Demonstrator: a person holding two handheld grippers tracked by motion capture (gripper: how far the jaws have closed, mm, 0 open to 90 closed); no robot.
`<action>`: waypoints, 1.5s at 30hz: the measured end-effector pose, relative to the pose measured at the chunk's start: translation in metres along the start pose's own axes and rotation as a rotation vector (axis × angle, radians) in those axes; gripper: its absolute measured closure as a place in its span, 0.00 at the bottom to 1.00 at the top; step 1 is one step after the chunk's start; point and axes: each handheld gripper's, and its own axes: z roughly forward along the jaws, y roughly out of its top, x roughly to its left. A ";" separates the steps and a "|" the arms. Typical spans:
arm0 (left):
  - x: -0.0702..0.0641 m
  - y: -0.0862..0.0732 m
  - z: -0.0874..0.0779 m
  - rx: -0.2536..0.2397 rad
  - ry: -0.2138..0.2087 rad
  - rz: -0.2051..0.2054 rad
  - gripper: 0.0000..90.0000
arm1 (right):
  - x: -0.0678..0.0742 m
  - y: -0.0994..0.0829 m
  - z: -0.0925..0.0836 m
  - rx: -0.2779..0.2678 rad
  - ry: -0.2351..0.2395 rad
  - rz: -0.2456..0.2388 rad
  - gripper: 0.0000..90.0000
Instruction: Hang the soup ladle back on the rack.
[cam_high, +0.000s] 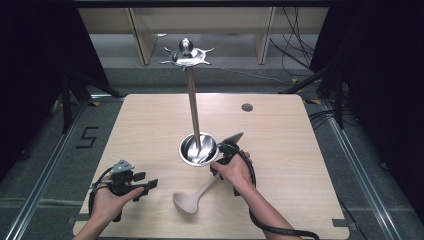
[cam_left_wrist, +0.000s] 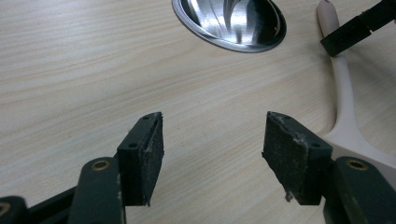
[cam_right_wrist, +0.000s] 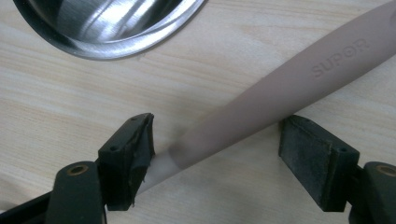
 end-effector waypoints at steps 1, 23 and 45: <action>0.000 0.000 0.000 0.001 -0.002 0.002 0.42 | 0.004 0.001 0.001 0.014 -0.013 -0.012 0.28; 0.000 0.000 0.001 0.004 -0.002 0.007 0.42 | -0.015 0.003 -0.007 0.113 -0.036 -0.182 0.70; -0.001 -0.001 0.002 -0.003 -0.006 -0.009 0.42 | -0.051 -0.012 -0.031 0.065 0.082 -0.224 0.84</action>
